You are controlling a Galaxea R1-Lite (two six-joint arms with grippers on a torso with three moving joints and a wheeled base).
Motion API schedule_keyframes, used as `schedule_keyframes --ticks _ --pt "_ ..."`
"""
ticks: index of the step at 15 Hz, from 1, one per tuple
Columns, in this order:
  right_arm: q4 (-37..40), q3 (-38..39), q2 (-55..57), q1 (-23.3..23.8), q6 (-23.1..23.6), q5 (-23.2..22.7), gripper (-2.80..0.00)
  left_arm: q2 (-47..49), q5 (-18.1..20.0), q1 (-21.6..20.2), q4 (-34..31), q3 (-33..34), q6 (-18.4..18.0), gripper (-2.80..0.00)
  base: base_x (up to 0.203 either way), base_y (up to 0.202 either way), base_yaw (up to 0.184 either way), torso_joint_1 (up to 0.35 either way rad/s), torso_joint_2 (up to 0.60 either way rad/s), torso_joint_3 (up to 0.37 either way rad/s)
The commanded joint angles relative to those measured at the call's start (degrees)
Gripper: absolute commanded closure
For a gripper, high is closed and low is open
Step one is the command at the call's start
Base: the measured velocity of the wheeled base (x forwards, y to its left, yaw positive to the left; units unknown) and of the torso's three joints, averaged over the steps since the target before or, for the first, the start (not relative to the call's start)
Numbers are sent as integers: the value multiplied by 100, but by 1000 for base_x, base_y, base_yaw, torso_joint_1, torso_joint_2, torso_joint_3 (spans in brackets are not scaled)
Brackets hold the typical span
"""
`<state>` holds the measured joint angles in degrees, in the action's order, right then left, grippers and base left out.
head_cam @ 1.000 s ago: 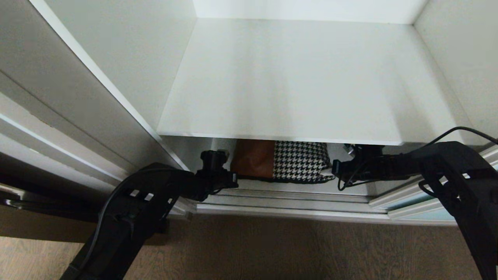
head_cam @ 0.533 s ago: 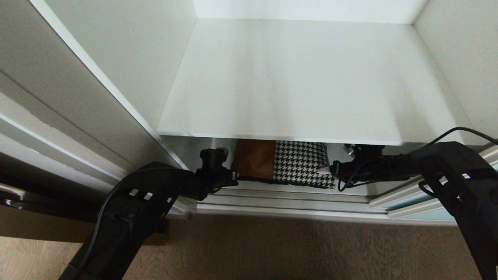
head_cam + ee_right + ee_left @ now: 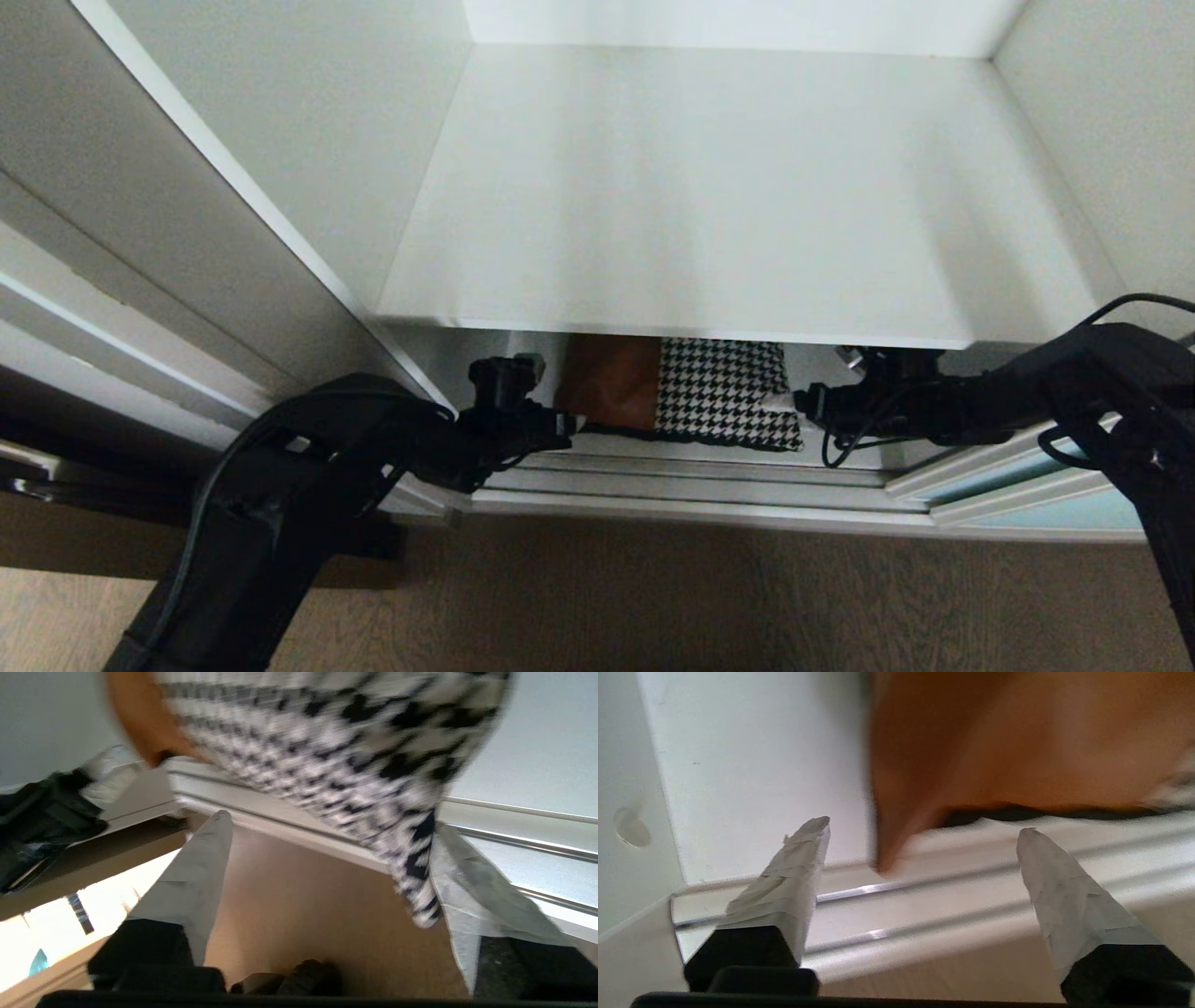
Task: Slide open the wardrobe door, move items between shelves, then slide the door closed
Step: Place the pillow on the lower shelf
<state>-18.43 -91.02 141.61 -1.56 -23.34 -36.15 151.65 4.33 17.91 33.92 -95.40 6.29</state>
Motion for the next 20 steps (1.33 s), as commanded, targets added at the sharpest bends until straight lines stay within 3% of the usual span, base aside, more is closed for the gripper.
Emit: schedule_keyframes --ticks 1,4,6,10,12,14,20 --pt "-151 410 -391 -50 117 -48 -280 -720 92 18 77 572 55 -280 0 0 0 0 0 0" --pt "193 303 -308 -55 639 443 -280 -1104 26 19 -199 621 68 -280 0 0 0 0 0 0" --pt "421 552 -413 -60 808 510 -280 -1611 1 9 -461 982 64 -280 0 0 0 0 0 0" --pt "473 943 -769 -196 823 511 -280 -2113 -200 87 -481 1864 234 -280 0 0 0 0 0 0" --pt "426 1228 -916 -229 817 498 -280 -2044 -352 108 -306 1978 435 -280 0 0 0 0 0 0" --pt "428 1353 -942 -231 797 494 -280 -1877 -395 108 256 2007 478 -280 0 0 0 0 0 0" --pt "417 1577 -933 -214 783 494 -280 -1654 -410 167 402 2237 454 -280 0 0 0 0 0 0"
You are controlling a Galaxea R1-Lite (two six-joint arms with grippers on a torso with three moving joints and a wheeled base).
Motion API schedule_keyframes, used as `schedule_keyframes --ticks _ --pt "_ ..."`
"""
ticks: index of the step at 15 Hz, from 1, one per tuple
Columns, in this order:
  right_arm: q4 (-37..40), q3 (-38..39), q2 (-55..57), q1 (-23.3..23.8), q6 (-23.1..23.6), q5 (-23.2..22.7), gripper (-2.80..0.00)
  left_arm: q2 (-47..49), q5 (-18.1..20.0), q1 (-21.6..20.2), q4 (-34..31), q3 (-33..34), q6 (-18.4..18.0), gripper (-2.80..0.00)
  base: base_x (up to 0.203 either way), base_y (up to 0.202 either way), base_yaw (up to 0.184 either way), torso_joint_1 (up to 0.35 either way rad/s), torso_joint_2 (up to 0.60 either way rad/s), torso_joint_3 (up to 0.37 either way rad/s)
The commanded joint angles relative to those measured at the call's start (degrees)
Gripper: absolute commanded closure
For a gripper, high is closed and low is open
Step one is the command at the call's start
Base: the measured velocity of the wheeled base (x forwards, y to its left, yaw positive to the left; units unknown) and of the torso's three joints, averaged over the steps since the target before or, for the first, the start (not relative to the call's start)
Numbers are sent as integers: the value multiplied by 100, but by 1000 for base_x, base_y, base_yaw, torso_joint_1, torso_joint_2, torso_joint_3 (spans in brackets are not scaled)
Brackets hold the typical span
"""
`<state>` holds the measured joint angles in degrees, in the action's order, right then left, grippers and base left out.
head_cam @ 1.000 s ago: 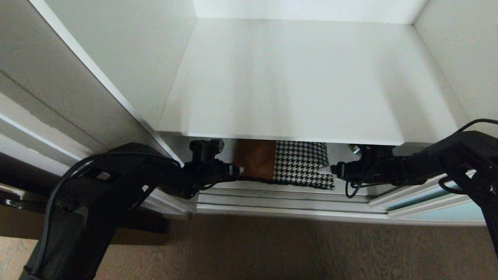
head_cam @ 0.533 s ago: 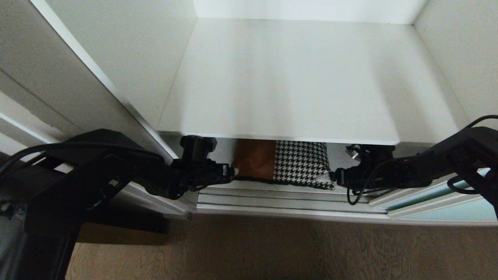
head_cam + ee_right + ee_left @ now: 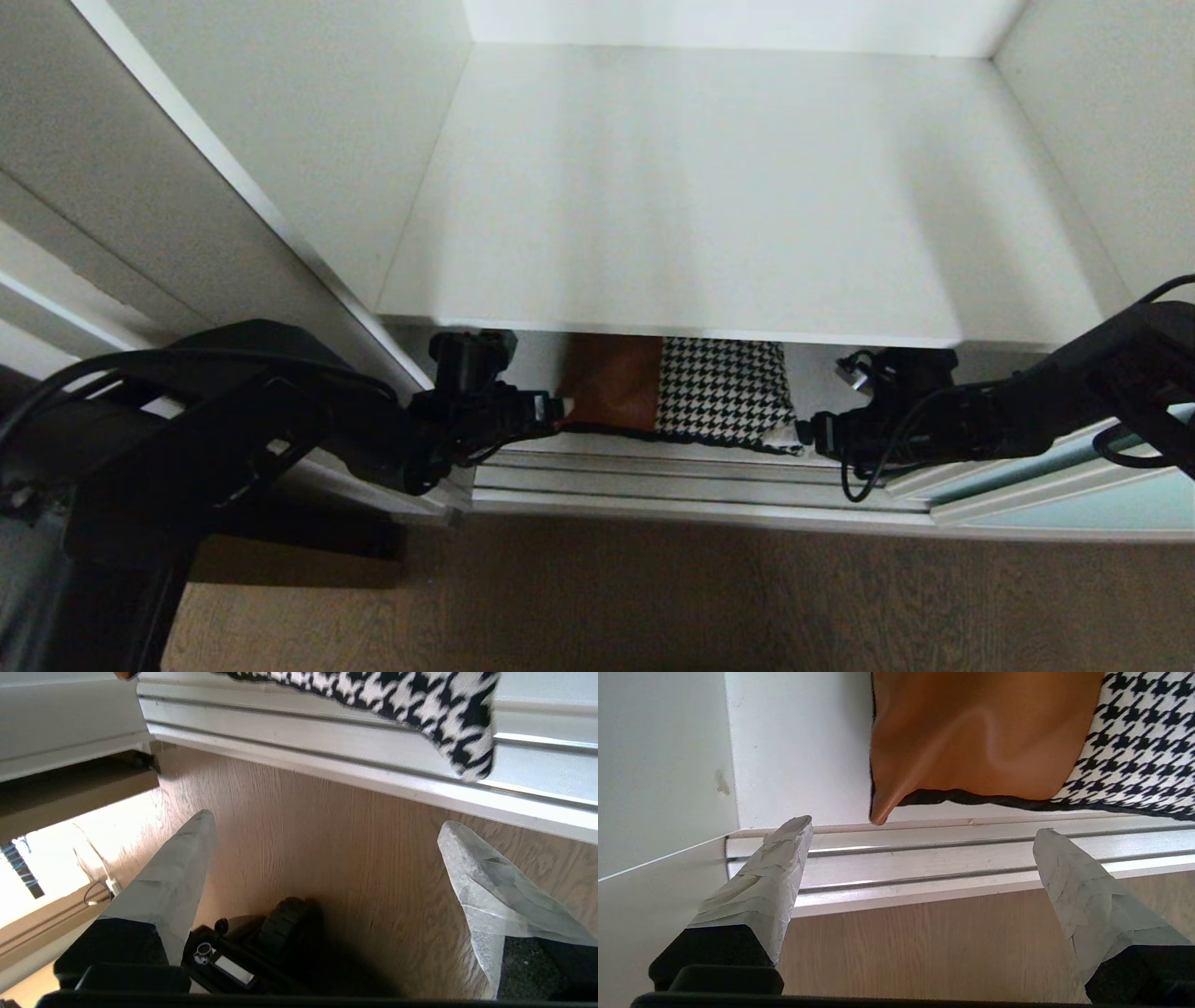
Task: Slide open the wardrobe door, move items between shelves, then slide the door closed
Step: Place the pillow on the lower shelf
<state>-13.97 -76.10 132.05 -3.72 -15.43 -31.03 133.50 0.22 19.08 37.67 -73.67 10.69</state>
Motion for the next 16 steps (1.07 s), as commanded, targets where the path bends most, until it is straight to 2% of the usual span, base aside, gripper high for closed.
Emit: schedule_keyframes --ticks 1,4,10,12,16 --pt "-44 125 68 3 -4 -18 -280 250 -35 112 141 134 24 -280 0 0 0 0 0 0" --pt "-39 159 190 41 -9 -16 -280 777 -86 183 783 221 24 -280 0 0 0 0 0 0" --pt "-44 398 119 47 -10 -26 -280 633 -184 332 890 511 30 -280 0 0 0 0 0 0" --pt "-44 498 75 47 -5 -26 -280 616 -363 359 990 584 30 -280 -135 0 0 5 3 2" --pt "-44 553 93 47 -4 -26 -280 607 -365 350 986 600 47 -280 -197 0 0 -1 2 3"
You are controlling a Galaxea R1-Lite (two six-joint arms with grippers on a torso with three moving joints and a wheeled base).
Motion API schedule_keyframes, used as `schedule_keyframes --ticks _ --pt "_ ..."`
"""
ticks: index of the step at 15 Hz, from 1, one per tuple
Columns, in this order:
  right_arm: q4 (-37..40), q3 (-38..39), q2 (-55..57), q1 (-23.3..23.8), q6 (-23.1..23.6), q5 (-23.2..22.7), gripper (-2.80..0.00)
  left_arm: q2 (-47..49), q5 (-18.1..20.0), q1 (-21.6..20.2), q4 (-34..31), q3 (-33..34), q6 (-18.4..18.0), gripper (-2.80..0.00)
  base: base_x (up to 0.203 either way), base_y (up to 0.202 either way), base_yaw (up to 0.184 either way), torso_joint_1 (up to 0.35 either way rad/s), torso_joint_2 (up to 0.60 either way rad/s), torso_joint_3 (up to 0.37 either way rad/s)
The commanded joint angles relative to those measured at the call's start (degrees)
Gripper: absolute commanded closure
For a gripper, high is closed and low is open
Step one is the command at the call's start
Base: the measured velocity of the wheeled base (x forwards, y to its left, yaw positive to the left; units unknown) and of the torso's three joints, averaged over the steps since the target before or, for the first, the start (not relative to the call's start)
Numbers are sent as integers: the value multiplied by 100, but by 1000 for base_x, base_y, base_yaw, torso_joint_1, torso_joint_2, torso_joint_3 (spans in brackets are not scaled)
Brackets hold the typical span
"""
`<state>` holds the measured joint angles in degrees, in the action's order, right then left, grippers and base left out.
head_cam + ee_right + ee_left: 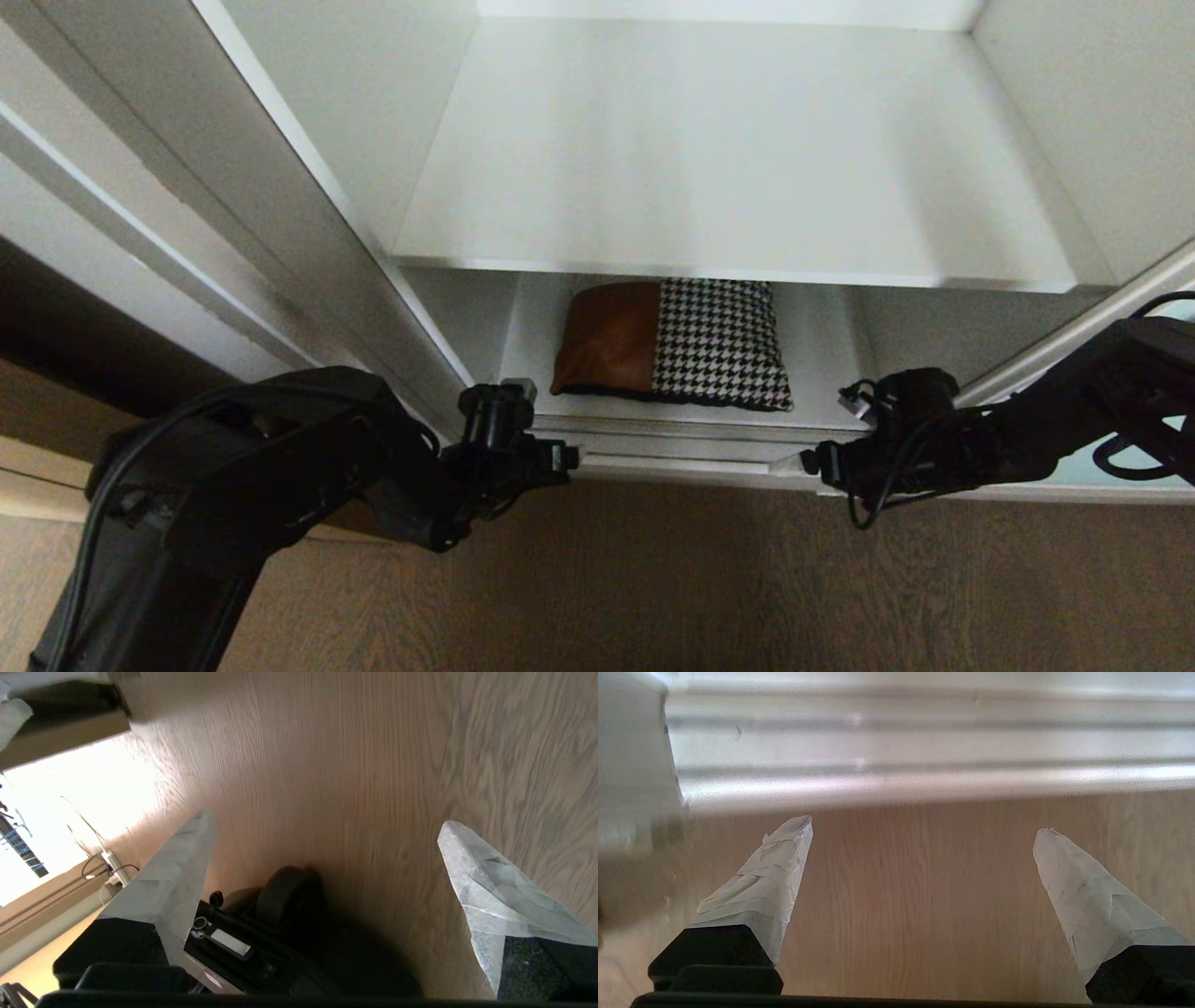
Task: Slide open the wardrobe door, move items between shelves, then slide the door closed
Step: Place the pillow on the lower shelf
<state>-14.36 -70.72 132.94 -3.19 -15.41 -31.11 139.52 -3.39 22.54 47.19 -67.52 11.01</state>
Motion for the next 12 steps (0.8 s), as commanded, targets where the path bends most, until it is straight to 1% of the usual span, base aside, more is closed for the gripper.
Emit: schedule_keyframes --ticks 1,4,6,7,8,10,11,12 --pt "-5 27 4 -6 -6 -18 -280 5 -3 5 15 2 24 -280 -191 0 1 2 5 7" --pt "-5 14 -14 -6 -15 -18 -280 -29 5 5 18 17 26 -280 -195 0 0 4 1 2" --pt "-5 -7 4 -6 -18 -18 -280 -41 22 5 275 56 72 -280 -182 0 -1 2 2 3" --pt "-5 -16 13 -6 -24 -18 -280 -66 53 2 466 142 74 -280 -95 0 -1 -8 6 3" --pt "-5 -12 7 -6 -24 -18 -280 -97 75 3 490 178 81 -280 0 0 0 0 0 0" --pt "-5 -12 11 -6 -24 -18 -280 -111 69 5 247 184 133 -280 0 0 0 0 0 0" --pt "-5 -12 13 -4 -24 -18 -280 -92 31 5 238 171 155 0 0 0 0 0 0 0" --pt "-5 -20 44 -5 -24 -3 -280 -112 34 5 197 169 174 0 0 0 0 0 0 0"
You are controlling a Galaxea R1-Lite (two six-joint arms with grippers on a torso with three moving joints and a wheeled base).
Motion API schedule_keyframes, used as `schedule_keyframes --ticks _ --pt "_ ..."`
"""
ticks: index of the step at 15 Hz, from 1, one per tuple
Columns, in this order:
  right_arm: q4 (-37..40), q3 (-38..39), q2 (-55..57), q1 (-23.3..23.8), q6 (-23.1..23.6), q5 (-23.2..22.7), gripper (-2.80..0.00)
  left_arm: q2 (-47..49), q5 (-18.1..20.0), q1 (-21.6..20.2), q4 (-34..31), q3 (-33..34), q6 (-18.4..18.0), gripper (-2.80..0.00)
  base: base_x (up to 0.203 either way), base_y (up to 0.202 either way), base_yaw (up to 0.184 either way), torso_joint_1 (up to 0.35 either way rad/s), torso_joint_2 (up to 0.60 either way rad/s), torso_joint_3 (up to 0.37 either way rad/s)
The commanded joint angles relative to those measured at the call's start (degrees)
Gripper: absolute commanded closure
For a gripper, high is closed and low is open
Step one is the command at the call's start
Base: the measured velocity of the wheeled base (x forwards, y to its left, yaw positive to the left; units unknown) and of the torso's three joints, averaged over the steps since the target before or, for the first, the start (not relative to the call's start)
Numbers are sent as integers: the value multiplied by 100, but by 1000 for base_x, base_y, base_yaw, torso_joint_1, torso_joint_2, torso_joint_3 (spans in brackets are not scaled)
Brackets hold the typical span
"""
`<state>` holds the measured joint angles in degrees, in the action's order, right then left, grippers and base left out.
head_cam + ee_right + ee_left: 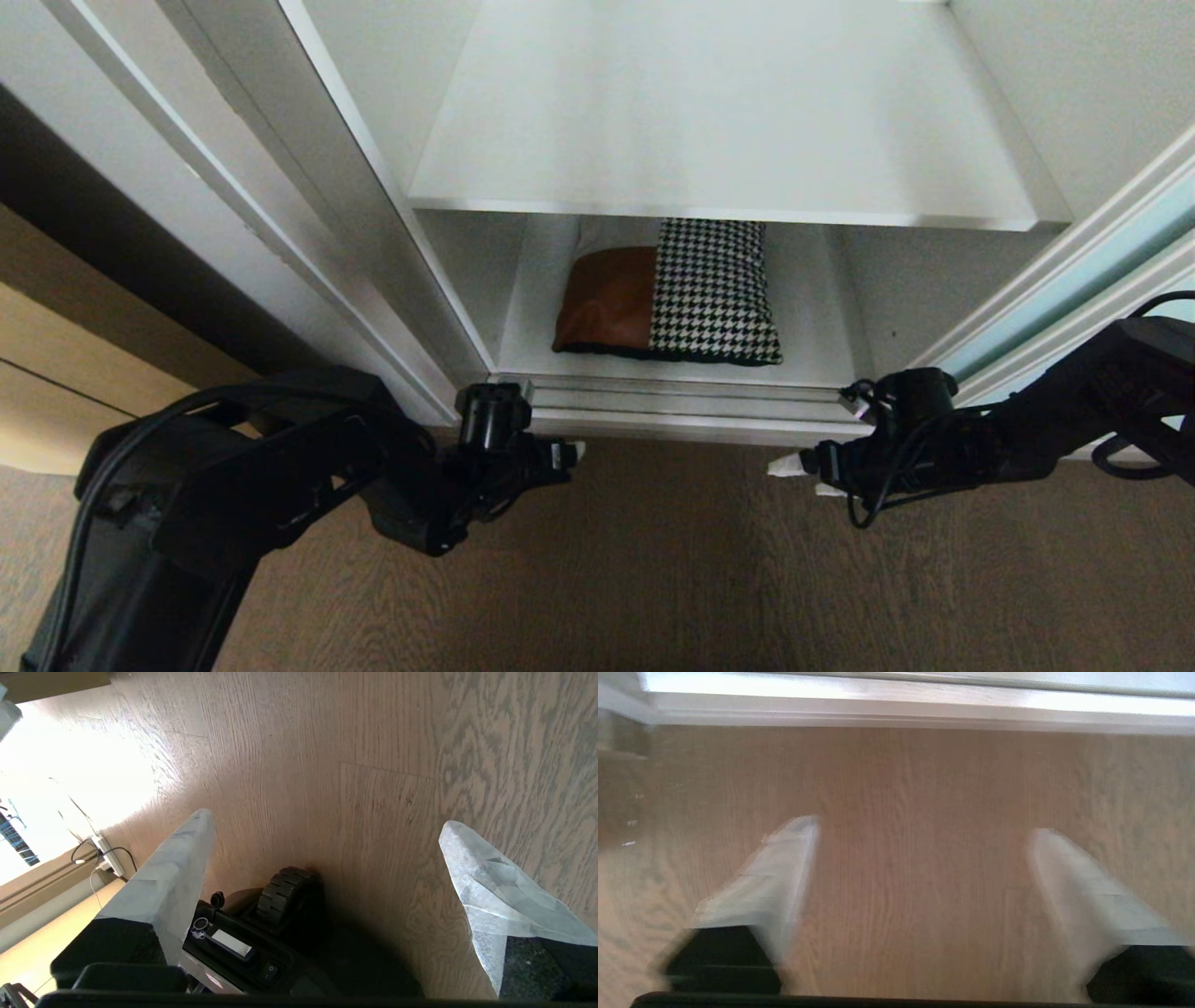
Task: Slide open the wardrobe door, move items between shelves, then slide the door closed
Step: Place the pillow on the lower shelf, then close the door
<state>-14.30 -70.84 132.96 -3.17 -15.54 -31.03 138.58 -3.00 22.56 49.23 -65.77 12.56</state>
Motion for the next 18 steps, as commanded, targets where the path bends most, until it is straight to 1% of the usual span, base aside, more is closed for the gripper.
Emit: schedule_keyframes --ticks 1,2,3,5,8,10,13,15,18 --pt "-20 20 23 -6 3 -9 -280 -60 13 2 -31 55 51 0 0 0 0 0 0 0" --pt "-20 44 2 -8 16 -9 -280 -108 43 2 -59 127 78 0 0 0 0 0 0 0" --pt "-27 93 -14 -8 49 0 0 -174 52 9 -55 229 158 0 0 0 0 0 0 0" --pt "-7 38 -78 -8 -45 0 0 -273 43 37 -30 317 220 0 0 0 0 0 0 0" --pt "17 228 -283 -8 -45 0 0 -547 15 46 -35 525 214 0 0 0 0 0 0 0" --pt "3 531 -571 -33 -45 19 0 -781 -16 70 -5 784 184 0 0 0 0 0 0 0" --pt "-2 1054 -1042 -44 -33 43 0 -1429 -107 73 -46 1303 168 0 0 0 0 0 0 0" --pt "-48 1541 -1432 -59 -5 72 0 -1927 -380 79 -35 1867 135 0 0 0 0 0 0 0" --pt "-72 2318 -2102 -130 17 259 0 -2652 -1004 81 3 2585 58 0 0 0 0 0 0 0"
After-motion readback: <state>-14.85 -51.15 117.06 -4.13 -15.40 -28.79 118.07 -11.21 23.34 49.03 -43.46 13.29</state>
